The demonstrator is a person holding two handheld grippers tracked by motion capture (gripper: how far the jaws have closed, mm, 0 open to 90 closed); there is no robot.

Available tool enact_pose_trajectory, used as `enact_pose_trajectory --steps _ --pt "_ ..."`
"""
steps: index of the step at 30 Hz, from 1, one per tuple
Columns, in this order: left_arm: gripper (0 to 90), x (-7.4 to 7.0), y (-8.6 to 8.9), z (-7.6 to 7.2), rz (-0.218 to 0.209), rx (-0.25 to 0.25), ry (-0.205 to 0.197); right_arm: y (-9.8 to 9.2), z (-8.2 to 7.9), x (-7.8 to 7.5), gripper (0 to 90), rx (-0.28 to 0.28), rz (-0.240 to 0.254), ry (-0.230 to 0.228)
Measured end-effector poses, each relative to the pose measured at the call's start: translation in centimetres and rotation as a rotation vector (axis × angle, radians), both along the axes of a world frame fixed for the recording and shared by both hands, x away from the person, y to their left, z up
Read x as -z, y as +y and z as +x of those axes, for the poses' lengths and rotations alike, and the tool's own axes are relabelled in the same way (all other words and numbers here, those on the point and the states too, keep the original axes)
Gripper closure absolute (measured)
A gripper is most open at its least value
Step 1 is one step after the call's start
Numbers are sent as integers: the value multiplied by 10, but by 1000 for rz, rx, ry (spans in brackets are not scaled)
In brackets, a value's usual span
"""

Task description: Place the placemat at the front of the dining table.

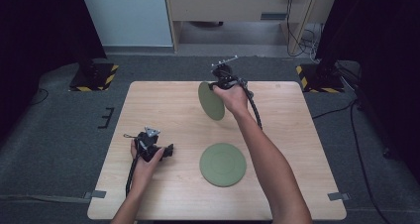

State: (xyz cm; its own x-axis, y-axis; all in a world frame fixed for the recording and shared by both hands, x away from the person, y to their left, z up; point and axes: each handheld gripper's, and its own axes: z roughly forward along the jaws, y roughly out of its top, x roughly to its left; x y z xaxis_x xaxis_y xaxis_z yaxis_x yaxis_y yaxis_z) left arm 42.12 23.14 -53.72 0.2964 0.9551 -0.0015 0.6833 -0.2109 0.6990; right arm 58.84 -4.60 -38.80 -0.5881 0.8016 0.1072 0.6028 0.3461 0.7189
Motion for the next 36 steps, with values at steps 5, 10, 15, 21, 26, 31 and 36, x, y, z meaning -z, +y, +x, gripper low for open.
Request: enact_pose_trajectory --steps 5,10,15,21,26,31,36 --pt "0 0 0 0 2 0 2 -12 1 7 857 20 21 5" --pt "0 0 0 0 2 -6 2 -29 1 9 857 54 22 4" --pt "0 0 -2 1 1 -20 1 -50 0 15 857 92 28 3" --pt "0 0 -1 1 2 -21 2 -73 -1 27 857 136 45 20" --pt "0 0 -1 1 2 -21 2 -88 -2 37 856 167 57 31" --pt "0 0 -1 1 2 -21 2 -99 -4 48 857 187 70 41" --pt "0 0 -2 1 3 -26 2 -107 -4 57 856 202 81 53"
